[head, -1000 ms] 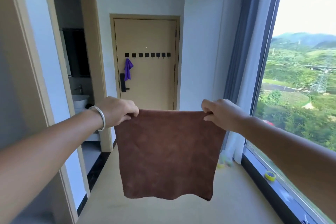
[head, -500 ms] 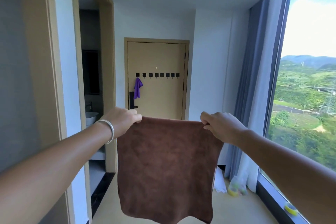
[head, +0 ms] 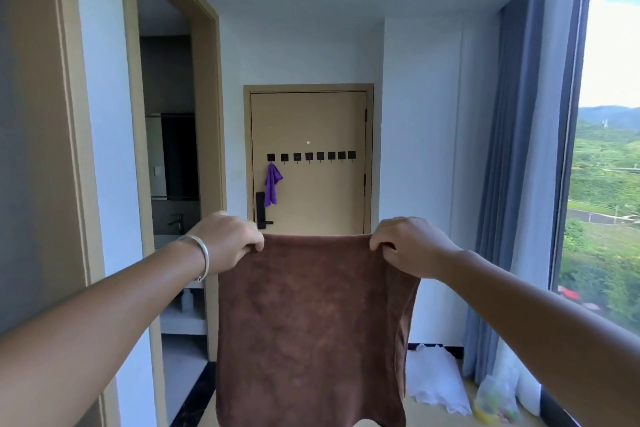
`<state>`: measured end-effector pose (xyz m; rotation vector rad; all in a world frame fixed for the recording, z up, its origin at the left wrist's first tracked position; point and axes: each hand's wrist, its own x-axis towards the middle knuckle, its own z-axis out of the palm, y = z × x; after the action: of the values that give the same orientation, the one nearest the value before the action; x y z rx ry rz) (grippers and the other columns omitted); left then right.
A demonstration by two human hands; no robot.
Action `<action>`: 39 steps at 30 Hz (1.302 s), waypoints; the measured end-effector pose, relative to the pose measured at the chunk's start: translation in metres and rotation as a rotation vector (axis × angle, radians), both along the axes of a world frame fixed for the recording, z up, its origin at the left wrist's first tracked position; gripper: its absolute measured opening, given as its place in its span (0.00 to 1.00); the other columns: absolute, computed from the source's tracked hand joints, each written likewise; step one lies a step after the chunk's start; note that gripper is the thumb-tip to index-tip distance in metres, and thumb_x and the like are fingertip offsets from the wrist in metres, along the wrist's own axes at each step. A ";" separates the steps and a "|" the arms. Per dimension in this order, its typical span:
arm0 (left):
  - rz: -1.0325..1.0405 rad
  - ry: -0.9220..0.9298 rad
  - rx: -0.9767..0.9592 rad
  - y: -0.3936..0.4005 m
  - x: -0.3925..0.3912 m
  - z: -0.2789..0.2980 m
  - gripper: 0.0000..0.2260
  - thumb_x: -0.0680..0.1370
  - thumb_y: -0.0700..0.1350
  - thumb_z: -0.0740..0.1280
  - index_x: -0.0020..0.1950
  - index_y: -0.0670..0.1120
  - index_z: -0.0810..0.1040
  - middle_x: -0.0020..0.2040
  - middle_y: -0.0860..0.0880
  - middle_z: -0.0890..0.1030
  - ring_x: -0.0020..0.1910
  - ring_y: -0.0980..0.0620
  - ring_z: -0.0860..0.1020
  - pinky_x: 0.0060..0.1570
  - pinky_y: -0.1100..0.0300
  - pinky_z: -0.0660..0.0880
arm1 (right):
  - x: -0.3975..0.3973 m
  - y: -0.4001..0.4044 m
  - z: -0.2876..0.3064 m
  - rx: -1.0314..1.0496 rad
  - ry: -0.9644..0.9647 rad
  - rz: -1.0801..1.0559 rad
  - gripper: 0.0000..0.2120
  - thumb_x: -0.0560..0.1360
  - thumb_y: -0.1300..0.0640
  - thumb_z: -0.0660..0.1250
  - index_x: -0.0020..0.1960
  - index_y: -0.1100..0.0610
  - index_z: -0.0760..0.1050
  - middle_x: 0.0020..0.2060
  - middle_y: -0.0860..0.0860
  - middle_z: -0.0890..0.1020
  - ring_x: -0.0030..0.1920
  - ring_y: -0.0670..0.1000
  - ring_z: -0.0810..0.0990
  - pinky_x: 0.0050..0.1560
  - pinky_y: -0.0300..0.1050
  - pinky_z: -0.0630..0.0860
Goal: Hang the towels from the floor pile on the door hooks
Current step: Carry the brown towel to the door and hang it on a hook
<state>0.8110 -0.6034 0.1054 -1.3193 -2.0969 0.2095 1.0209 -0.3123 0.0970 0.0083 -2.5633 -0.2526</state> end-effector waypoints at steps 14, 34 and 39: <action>0.071 -0.159 0.184 0.163 -0.123 0.015 0.13 0.80 0.41 0.58 0.47 0.58 0.77 0.43 0.60 0.74 0.40 0.56 0.72 0.42 0.60 0.69 | -0.137 0.158 0.006 -0.139 0.117 0.037 0.09 0.77 0.60 0.64 0.44 0.47 0.79 0.42 0.38 0.73 0.40 0.42 0.71 0.38 0.26 0.60; -0.122 -0.227 0.160 0.334 -0.440 0.008 0.17 0.79 0.37 0.59 0.49 0.59 0.78 0.50 0.67 0.74 0.44 0.59 0.74 0.44 0.62 0.71 | -0.431 0.329 0.012 -0.177 0.065 -0.027 0.11 0.78 0.61 0.63 0.46 0.46 0.79 0.46 0.41 0.77 0.45 0.43 0.75 0.44 0.30 0.70; -0.098 -0.280 0.144 0.368 -0.504 0.009 0.16 0.80 0.39 0.57 0.51 0.59 0.77 0.53 0.65 0.73 0.45 0.59 0.75 0.45 0.61 0.72 | -0.498 0.364 0.010 -0.176 0.073 -0.027 0.11 0.79 0.60 0.62 0.47 0.45 0.78 0.44 0.39 0.73 0.44 0.43 0.74 0.43 0.30 0.71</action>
<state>0.3070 -0.2359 0.1146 -1.4258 -2.2202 -0.1754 0.5229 0.0516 0.1067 -0.0997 -2.5050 -0.0366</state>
